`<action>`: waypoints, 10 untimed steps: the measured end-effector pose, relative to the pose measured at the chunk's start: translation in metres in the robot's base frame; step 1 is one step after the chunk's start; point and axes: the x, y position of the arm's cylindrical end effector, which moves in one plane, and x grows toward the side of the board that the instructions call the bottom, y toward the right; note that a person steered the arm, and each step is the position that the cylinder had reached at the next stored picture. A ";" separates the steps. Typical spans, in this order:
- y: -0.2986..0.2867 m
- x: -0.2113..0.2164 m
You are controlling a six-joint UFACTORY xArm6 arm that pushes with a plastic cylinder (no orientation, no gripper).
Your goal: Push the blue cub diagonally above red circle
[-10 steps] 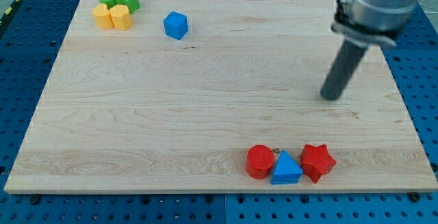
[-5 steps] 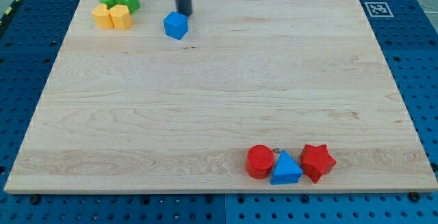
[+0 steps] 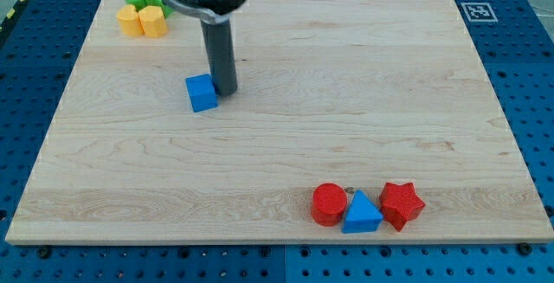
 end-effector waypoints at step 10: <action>0.022 0.086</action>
